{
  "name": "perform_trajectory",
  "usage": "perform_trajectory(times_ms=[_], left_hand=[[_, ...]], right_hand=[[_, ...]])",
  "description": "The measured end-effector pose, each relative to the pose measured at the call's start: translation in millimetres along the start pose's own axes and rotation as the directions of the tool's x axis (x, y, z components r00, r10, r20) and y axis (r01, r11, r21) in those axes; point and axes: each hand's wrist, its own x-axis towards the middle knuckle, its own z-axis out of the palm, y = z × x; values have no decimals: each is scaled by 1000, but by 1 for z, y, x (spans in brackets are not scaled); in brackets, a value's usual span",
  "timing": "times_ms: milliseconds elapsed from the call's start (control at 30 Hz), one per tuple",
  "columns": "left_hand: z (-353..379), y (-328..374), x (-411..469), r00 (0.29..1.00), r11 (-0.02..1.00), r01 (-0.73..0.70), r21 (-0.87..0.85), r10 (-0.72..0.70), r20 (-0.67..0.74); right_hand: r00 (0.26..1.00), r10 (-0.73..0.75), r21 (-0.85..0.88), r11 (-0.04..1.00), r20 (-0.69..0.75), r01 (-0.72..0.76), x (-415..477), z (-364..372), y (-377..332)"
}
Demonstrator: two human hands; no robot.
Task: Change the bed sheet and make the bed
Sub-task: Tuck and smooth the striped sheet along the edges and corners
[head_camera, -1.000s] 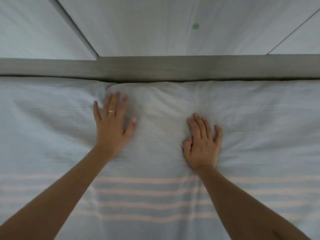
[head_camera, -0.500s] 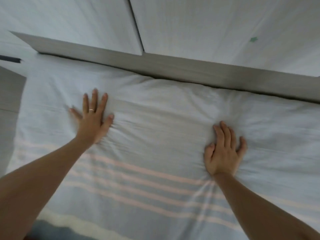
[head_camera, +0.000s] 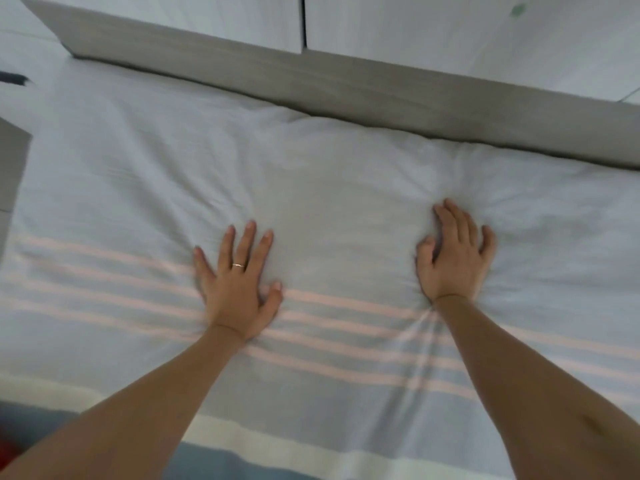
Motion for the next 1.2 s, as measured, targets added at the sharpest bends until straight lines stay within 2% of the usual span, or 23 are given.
perform_trajectory(times_ms=[333, 600, 833, 900, 967, 1033, 1100, 1200], left_hand=[[1, 0, -2, 1000, 1000, -7, -20, 6, -30], [4, 0, 0, 998, 1000, -7, -14, 6, -63], [11, -1, 2, 996, 999, -5, -32, 2, -88], [12, -2, 4, 995, 999, -9, -31, 6, -99], [11, 0, 8, 995, 999, 8, -35, -11, -100], [9, 0, 3, 997, 999, -3, -47, -1, -82], [5, -1, -1, 997, 997, -11, -81, 5, -71], [1, -2, -3, 998, 993, -37, -116, 31, -52]], right_hand=[[1000, 7, -20, 1000, 21, -7, -4, 0, 1], [1000, 3, 29, 1000, 17, -3, -4, -2, 4], [996, 15, 17, 1000, 84, -16, -4, -4, 4], [990, 78, 13, 997, 115, -80, -12, -9, 1], [971, 200, 75, 975, 132, -211, -38, -12, -17], [947, 302, 156, 936, 111, -317, -110, -19, -59], [950, 298, 190, 931, 97, -312, -211, -24, -107], [933, 327, 119, 931, 147, -345, -324, -36, -153]])
